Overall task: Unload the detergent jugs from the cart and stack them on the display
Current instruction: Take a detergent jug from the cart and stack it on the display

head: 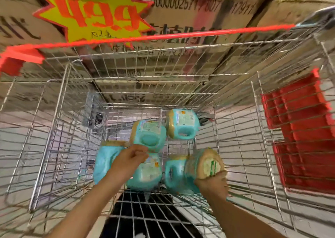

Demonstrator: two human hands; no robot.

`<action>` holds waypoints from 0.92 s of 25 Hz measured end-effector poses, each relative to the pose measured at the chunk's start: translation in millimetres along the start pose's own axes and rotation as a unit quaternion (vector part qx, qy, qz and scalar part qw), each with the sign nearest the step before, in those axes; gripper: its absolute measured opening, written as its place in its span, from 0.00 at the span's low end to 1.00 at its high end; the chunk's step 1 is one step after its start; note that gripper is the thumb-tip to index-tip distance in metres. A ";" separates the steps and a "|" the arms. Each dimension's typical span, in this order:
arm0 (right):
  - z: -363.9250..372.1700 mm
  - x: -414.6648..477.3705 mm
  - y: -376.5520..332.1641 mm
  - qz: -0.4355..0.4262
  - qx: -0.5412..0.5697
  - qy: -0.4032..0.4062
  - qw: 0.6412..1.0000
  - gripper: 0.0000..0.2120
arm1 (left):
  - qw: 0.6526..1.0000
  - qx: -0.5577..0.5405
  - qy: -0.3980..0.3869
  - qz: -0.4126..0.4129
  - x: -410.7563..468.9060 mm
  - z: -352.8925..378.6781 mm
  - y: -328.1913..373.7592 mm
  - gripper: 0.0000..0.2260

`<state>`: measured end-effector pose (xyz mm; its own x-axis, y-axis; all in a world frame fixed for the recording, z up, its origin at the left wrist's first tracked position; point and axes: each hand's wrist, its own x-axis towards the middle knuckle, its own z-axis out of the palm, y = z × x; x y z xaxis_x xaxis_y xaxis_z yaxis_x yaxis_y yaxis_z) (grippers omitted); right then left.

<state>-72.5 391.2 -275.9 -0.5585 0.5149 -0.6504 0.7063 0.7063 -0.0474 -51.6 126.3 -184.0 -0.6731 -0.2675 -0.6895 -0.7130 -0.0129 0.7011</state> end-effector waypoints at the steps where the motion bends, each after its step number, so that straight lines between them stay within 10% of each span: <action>1: -3.8 7.0 -0.7 -0.034 0.029 -0.004 0.999 0.61 | 1.000 -0.001 0.012 0.000 1.2 -1.3 0.8 0.07; 7: 14.6 61.2 9.3 0.004 0.408 -0.117 0.905 0.33 | 1.000 0.018 0.021 -0.005 -1.8 -1.1 4.5 0.08; 18: 50.7 92.5 -111.8 -0.185 0.203 -0.098 0.956 0.17 | 0.999 0.012 0.033 0.040 8.1 -9.3 3.1 0.08; 23: 104.0 95.1 -121.7 -0.214 0.213 -0.177 0.937 0.27 | 0.996 0.035 0.052 0.064 18.0 -21.2 -1.6 0.08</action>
<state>-166.4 303.7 -410.8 -0.7047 -0.0174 -0.7093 0.6020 0.5145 -0.6106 -58.4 101.0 -193.7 -0.7376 -0.3607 -0.5708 -0.6375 0.0934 0.7648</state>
